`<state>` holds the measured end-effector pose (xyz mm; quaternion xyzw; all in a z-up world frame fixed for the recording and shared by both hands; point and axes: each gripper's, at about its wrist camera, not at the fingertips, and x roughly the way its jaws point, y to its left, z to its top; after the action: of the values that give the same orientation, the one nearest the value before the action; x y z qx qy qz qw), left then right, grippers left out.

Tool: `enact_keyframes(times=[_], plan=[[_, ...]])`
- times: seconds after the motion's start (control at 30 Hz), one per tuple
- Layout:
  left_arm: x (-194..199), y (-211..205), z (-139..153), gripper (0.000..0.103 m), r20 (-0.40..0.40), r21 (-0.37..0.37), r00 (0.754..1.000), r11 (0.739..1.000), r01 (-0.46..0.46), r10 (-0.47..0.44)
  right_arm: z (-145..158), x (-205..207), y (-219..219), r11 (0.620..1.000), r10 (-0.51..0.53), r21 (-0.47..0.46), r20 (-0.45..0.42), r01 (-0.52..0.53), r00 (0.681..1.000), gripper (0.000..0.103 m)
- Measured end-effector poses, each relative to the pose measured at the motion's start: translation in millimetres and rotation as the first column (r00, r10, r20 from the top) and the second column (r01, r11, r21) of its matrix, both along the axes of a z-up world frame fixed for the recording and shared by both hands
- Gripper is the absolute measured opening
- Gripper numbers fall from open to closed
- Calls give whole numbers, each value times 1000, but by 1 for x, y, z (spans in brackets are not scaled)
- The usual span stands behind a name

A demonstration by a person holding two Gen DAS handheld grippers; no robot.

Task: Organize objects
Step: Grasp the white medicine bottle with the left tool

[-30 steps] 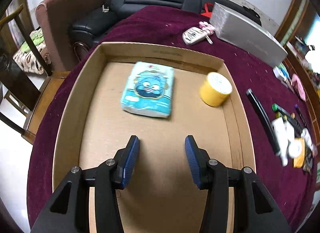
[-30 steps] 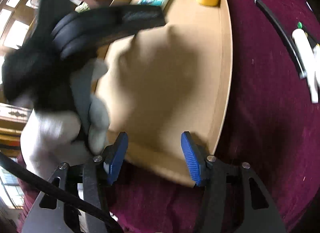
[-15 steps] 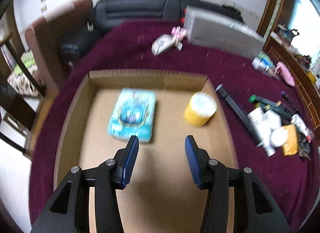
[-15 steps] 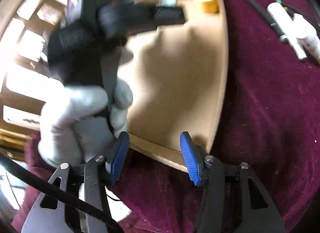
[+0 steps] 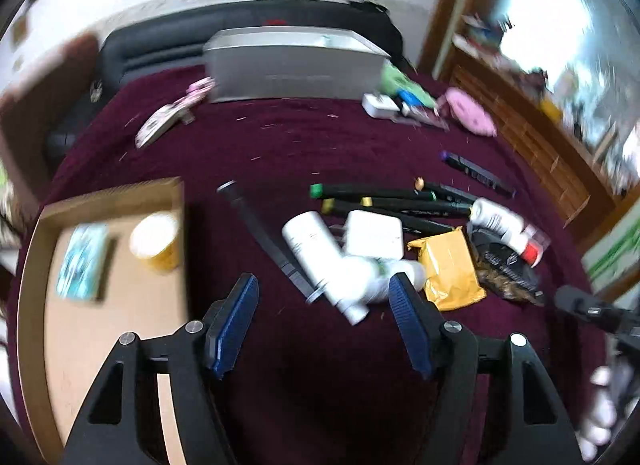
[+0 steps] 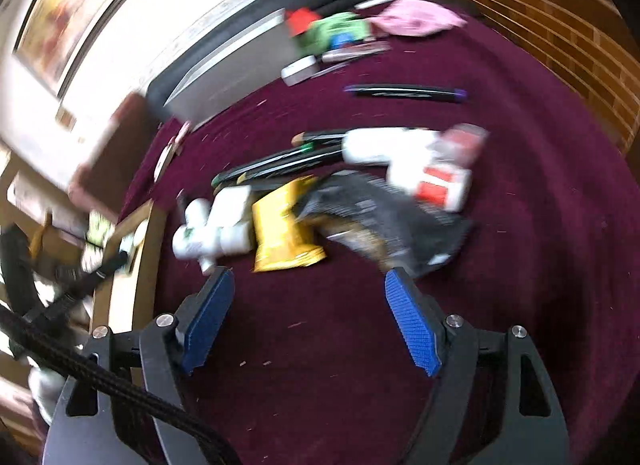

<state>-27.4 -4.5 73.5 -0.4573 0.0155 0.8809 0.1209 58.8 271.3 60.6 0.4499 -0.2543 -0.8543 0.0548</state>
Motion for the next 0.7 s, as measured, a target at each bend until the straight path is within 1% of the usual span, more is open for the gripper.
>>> enact_keyframes(times=[0.03, 0.07, 0.1, 0.17, 0.23, 0.27, 0.3, 0.33, 0.37, 0.43, 0.47, 0.53, 0.6, 0.63, 0.7], plan=[[-7, 12, -4, 62, 1, -32, 1000, 999, 15, -15, -1, 3, 3, 1000, -7, -7, -2, 7, 1000, 79], [-11, 19, -7, 62, -2, -48, 1000, 999, 27, -27, -1, 8, 3, 1000, -8, -12, -3, 7, 1000, 79], [-16, 28, -10, 62, -9, -74, 999, 997, 38, -39, -3, 7, -6, 1000, -4, -15, -2, 4, 1000, 79], [-25, 43, -16, 62, -20, -149, 999, 988, 47, -51, -8, 5, -3, 1000, 8, -23, 1, -8, 1000, 79], [-28, 50, -24, 62, 10, -163, 996, 982, 92, -92, -13, 3, -4, 999, 20, -30, 2, -20, 1000, 79], [-26, 51, -28, 62, 45, -163, 993, 979, 119, -113, -17, -2, -5, 999, 26, -34, 2, -26, 1000, 79], [-22, 52, -30, 62, 53, -146, 990, 980, 134, -127, -17, -4, -8, 999, 33, -40, 2, -33, 999, 79], [-18, 54, -34, 62, 102, -114, 982, 979, 169, -158, -19, -3, -8, 998, 38, -42, 2, -38, 999, 79], [-13, 57, -38, 62, 142, -80, 972, 977, 198, -185, -21, -4, -9, 998, 45, -44, -1, -45, 999, 79], [4, 60, -44, 61, 220, -26, 939, 961, 276, -264, -20, -5, -14, 997, 62, -40, -6, -62, 998, 79], [14, 61, -44, 61, 221, -33, 931, 952, 305, -290, -21, -5, -14, 997, 67, -40, -9, -67, 998, 79], [28, 62, -41, 62, 195, -70, 932, 943, 324, -306, -21, -4, -15, 996, 77, -42, -15, -77, 997, 79], [37, 61, -37, 62, 150, -133, 944, 940, 314, -294, -20, -3, -16, 996, 77, -41, -19, -77, 997, 79], [39, 63, -37, 62, 121, -178, 952, 937, 300, -282, -21, -4, -16, 996, 77, -42, -21, -78, 997, 79], [37, 66, -38, 62, 91, -238, 959, 929, 282, -268, -21, -3, -18, 996, 78, -43, -18, -79, 997, 79]])
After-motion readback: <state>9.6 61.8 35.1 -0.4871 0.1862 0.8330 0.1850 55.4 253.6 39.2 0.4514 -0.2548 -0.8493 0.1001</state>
